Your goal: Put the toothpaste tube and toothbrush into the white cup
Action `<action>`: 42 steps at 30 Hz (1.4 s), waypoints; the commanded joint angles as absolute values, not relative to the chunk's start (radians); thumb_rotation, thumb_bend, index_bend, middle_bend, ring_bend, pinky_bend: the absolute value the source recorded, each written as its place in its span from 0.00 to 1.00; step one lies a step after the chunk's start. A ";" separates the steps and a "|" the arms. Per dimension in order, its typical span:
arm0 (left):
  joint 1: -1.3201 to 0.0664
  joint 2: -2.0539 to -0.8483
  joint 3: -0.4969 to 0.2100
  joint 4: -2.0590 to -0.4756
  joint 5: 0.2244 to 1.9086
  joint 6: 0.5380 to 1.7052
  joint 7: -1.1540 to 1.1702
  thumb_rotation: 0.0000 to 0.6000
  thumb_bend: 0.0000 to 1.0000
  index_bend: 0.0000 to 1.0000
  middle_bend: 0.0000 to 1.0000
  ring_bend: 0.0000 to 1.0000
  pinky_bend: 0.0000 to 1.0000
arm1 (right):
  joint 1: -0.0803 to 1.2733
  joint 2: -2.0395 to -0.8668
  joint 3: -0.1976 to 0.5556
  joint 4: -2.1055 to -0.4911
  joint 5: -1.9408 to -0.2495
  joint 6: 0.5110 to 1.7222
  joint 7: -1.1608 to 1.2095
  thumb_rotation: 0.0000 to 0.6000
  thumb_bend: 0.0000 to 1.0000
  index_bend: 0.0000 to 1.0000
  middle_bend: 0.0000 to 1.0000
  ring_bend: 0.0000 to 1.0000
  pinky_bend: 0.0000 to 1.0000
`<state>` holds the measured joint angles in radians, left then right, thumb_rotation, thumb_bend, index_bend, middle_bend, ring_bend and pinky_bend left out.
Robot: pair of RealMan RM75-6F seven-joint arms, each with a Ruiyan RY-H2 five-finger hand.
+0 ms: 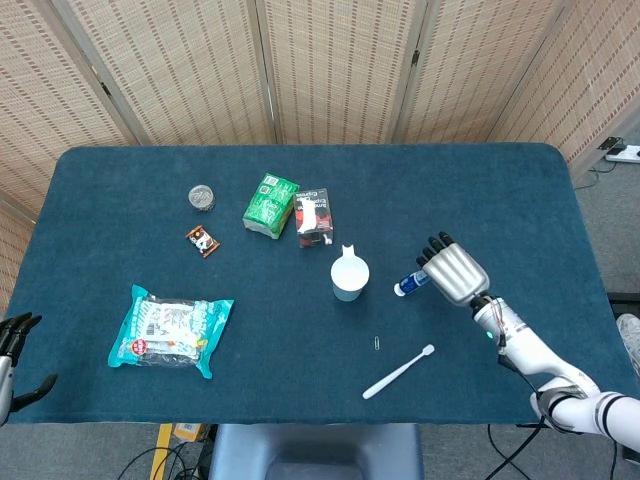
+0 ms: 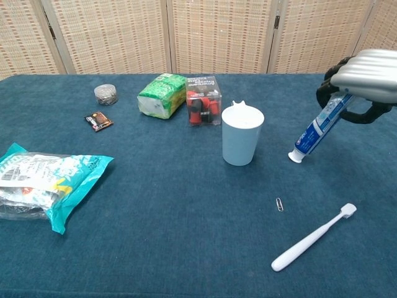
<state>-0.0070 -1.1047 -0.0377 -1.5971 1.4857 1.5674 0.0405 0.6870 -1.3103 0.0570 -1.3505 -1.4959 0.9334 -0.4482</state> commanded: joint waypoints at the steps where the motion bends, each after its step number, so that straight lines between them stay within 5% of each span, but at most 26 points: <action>1: -0.003 -1.104 -0.037 -1.591 1.484 1.571 0.033 1.00 0.25 0.18 0.16 0.14 0.20 | 0.694 -1.327 0.050 -1.380 -1.509 0.939 -0.469 1.00 0.37 0.56 0.38 0.25 0.25; 9: 0.004 -1.108 -0.036 -1.574 1.481 1.572 0.017 1.00 0.25 0.18 0.16 0.14 0.20 | 0.687 -1.308 0.048 -1.489 -1.528 0.975 -0.504 1.00 0.31 0.08 0.22 0.16 0.21; 12: 0.005 -1.108 -0.036 -1.571 1.482 1.573 0.013 1.00 0.25 0.18 0.16 0.14 0.20 | 0.687 -1.305 0.051 -1.527 -1.541 0.992 -0.508 1.00 0.28 0.00 0.15 0.13 0.18; 18: 0.006 -1.108 -0.038 -1.569 1.483 1.575 0.010 1.00 0.25 0.18 0.16 0.14 0.20 | 0.695 -1.317 0.058 -1.560 -1.555 1.000 -0.493 1.00 0.19 0.00 0.11 0.11 0.16; 30: 0.001 -1.108 -0.037 -1.576 1.486 1.563 0.020 1.00 0.25 0.18 0.16 0.14 0.20 | 0.688 -1.304 0.040 -1.571 -1.601 1.030 -0.410 1.00 0.19 0.01 0.18 0.13 0.20; 37: 0.006 -1.103 -0.037 -1.583 1.475 1.561 0.027 1.00 0.25 0.18 0.15 0.14 0.20 | 0.665 -1.210 -0.038 -1.543 -1.684 1.038 -0.351 1.00 0.18 0.13 0.25 0.17 0.22; 42: 0.005 -1.102 -0.035 -1.600 1.480 1.561 0.044 1.00 0.25 0.18 0.15 0.14 0.20 | 0.642 -1.157 -0.102 -1.524 -1.775 1.075 -0.298 1.00 0.05 0.16 0.25 0.17 0.22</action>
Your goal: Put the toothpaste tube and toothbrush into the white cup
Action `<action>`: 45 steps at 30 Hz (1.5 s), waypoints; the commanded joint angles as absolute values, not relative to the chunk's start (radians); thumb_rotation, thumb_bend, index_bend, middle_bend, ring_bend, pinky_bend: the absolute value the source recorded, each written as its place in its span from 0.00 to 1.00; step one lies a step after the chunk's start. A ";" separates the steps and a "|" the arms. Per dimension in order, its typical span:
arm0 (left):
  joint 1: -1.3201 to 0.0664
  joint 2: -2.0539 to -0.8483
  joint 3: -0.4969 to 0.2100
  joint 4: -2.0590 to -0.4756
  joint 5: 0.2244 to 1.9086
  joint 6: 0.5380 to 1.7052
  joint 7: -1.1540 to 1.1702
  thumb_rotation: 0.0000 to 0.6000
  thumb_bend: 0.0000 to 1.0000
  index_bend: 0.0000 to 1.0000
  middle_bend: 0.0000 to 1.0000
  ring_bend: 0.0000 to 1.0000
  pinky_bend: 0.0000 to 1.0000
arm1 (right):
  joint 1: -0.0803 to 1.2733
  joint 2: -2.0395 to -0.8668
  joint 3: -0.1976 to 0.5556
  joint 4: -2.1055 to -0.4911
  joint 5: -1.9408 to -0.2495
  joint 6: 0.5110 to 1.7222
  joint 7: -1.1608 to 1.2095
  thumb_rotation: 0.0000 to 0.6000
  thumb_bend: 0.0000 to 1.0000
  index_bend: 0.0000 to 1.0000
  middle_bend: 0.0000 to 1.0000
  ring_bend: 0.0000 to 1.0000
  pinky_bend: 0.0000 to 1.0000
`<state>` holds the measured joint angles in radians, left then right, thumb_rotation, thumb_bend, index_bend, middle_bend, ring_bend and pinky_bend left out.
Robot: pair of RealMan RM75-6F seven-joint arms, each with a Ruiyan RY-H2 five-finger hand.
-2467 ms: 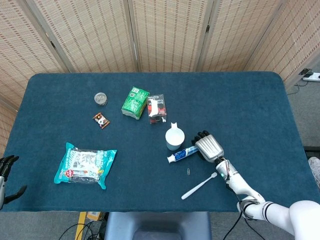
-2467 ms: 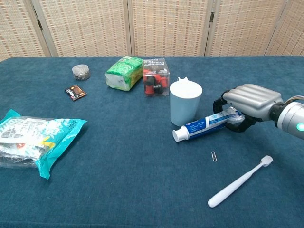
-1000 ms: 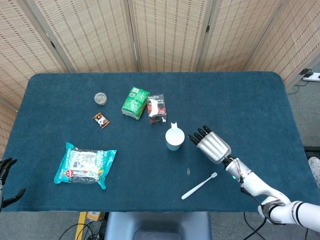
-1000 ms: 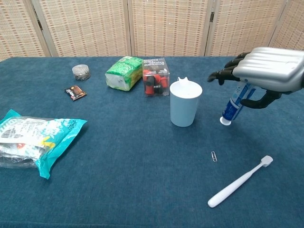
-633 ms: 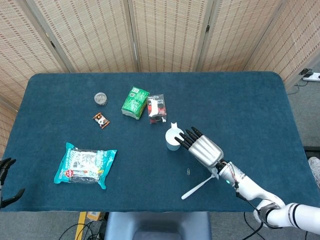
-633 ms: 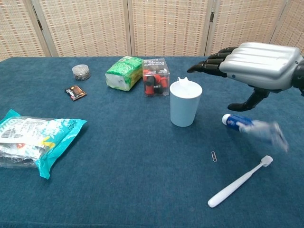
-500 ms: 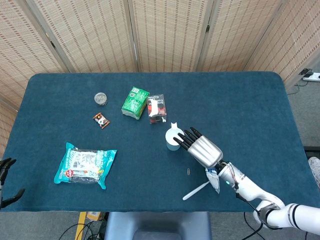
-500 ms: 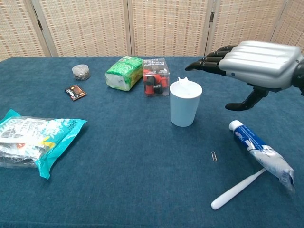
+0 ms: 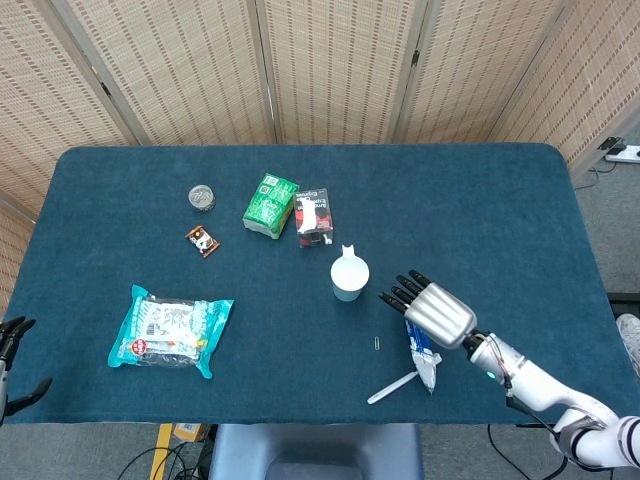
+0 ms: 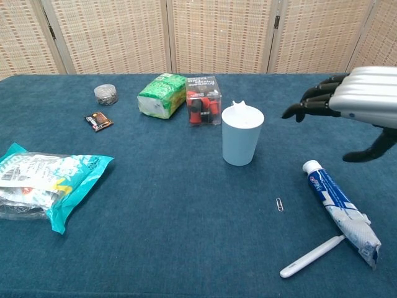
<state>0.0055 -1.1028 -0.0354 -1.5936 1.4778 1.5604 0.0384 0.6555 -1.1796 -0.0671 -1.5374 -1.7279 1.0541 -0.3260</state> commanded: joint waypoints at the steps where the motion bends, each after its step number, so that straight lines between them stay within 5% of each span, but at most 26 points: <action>1: 0.004 -1.101 -0.036 -1.604 1.481 1.561 0.048 1.00 0.25 0.18 0.15 0.14 0.20 | 0.640 -1.152 -0.112 -1.517 -1.795 1.082 -0.294 1.00 0.04 0.16 0.25 0.17 0.22; 11: -0.015 -1.098 -0.039 -1.637 1.494 1.545 0.080 1.00 0.25 0.18 0.14 0.14 0.20 | 0.641 -1.182 -0.178 -1.410 -1.917 1.069 -0.300 1.00 0.04 0.21 0.27 0.17 0.22; 28: -0.006 -1.099 -0.032 -1.617 1.467 1.532 0.061 1.00 0.25 0.18 0.13 0.14 0.20 | 0.687 -1.346 -0.166 -1.229 -1.952 1.005 -0.344 1.00 0.08 0.25 0.28 0.17 0.18; 36: -0.006 -1.103 -0.031 -1.604 1.464 1.526 0.051 1.00 0.25 0.18 0.12 0.14 0.20 | 0.688 -1.411 -0.178 -1.140 -1.973 1.041 -0.314 1.00 0.16 0.42 0.37 0.19 0.18; 45: -0.007 -1.107 -0.030 -1.599 1.462 1.521 0.050 1.00 0.25 0.18 0.12 0.14 0.20 | 0.670 -1.438 -0.183 -1.059 -1.974 1.144 -0.222 1.00 0.25 0.67 0.57 0.34 0.18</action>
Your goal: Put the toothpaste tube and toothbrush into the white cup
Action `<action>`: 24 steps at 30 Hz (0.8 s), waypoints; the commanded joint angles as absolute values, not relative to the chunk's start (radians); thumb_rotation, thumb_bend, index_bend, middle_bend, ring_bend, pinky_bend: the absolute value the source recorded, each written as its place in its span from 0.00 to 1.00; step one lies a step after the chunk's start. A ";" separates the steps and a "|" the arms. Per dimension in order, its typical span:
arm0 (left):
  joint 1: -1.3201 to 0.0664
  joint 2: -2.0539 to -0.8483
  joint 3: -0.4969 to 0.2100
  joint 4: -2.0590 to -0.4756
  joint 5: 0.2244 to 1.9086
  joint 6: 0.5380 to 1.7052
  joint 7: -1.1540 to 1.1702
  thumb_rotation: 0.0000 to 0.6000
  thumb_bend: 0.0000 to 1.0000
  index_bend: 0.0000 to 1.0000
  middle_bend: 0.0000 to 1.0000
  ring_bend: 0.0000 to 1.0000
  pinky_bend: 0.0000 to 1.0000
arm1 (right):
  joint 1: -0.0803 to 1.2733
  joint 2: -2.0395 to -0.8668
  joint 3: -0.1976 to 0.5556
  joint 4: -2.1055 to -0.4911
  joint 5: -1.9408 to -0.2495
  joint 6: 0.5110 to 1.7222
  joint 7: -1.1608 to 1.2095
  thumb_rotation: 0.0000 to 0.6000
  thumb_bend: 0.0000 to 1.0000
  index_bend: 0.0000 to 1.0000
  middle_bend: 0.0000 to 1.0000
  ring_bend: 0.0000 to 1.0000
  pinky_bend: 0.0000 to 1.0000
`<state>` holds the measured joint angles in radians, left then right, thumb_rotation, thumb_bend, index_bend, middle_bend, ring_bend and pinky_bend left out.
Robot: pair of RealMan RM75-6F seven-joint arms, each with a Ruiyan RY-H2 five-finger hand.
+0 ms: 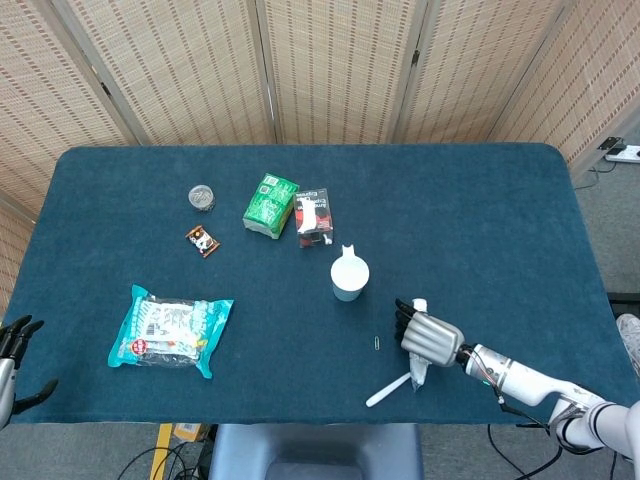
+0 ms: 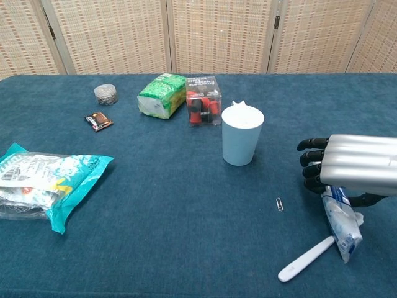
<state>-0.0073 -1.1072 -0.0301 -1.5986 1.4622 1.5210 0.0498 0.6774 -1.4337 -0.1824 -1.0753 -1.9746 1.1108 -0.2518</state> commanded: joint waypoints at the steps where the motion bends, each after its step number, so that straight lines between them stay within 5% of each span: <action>1: -0.008 -1.107 -0.030 -1.599 1.462 1.521 0.051 1.00 0.25 0.18 0.12 0.14 0.20 | 0.666 -1.437 -0.181 -1.055 -1.971 1.159 -0.208 1.00 0.25 0.67 0.58 0.35 0.18; 7: -0.012 -1.109 -0.033 -1.603 1.467 1.520 0.056 1.00 0.25 0.18 0.12 0.14 0.20 | 0.628 -1.420 -0.133 -1.070 -1.886 1.204 -0.171 1.00 0.25 0.70 0.63 0.39 0.20; 19: -0.021 -1.105 -0.034 -1.619 1.478 1.518 0.066 1.00 0.25 0.18 0.12 0.14 0.20 | 0.589 -1.489 0.016 -1.133 -1.581 1.057 -0.274 1.00 0.24 0.71 0.62 0.40 0.20; 22: -0.019 -1.104 -0.033 -1.618 1.476 1.520 0.062 1.00 0.25 0.18 0.12 0.14 0.20 | 0.595 -1.503 0.035 -1.150 -1.534 1.017 -0.316 1.00 0.22 0.60 0.58 0.40 0.20; 24: -0.016 -1.104 -0.032 -1.615 1.472 1.520 0.060 1.00 0.25 0.18 0.12 0.14 0.20 | 0.600 -1.498 0.043 -1.183 -1.494 0.976 -0.350 1.00 0.19 0.44 0.51 0.36 0.20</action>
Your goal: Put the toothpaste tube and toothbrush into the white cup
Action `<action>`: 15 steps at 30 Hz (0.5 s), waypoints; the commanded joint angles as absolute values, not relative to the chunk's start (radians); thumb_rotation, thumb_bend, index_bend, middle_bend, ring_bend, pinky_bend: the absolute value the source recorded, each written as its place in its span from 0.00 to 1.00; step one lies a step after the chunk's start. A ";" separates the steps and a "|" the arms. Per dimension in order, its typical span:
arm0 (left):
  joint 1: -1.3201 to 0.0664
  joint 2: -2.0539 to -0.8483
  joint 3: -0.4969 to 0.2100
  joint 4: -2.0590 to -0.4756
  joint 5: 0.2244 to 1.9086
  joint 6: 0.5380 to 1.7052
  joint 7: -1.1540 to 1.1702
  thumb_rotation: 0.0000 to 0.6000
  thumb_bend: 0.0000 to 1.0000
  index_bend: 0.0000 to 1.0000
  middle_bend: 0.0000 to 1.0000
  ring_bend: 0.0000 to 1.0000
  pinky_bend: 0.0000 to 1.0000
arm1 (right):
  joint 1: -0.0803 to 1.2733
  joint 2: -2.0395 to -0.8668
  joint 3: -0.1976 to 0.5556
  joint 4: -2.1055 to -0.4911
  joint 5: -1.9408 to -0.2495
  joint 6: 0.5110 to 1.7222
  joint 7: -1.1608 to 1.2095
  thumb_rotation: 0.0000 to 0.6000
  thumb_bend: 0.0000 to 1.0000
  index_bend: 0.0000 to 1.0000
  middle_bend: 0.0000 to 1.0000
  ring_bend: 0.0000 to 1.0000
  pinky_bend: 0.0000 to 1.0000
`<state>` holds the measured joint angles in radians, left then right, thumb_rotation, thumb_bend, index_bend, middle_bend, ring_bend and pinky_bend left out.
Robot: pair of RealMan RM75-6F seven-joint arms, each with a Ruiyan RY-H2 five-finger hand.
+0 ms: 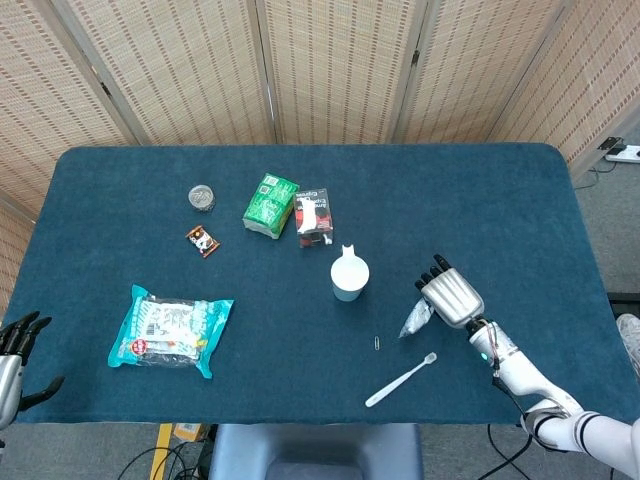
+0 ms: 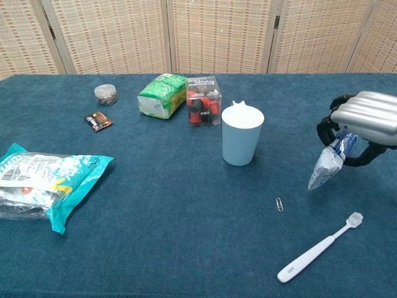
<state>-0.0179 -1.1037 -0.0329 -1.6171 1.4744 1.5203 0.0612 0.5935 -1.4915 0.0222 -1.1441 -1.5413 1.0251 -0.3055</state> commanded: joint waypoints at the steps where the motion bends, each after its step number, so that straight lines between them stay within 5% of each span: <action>1: -0.015 -1.104 -0.031 -1.613 1.470 1.520 0.058 1.00 0.25 0.18 0.12 0.14 0.20 | 0.603 -1.488 0.045 -1.209 -1.473 0.951 -0.364 1.00 0.18 0.39 0.48 0.34 0.20; 6: -0.011 -1.106 -0.030 -1.604 1.465 1.521 0.050 1.00 0.25 0.18 0.12 0.14 0.20 | 0.609 -1.446 0.048 -1.297 -1.430 0.910 -0.395 1.00 0.11 0.10 0.34 0.22 0.20; 15: -0.010 -1.108 -0.029 -1.600 1.467 1.521 0.049 1.00 0.25 0.18 0.12 0.14 0.20 | 0.613 -1.411 0.018 -1.349 -1.479 0.930 -0.392 1.00 0.08 0.07 0.30 0.19 0.20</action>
<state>-0.0103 -1.1078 -0.0288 -1.5997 1.4671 1.5211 0.0493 0.6115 -1.4139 0.0234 -1.3455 -1.4730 0.9292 -0.3907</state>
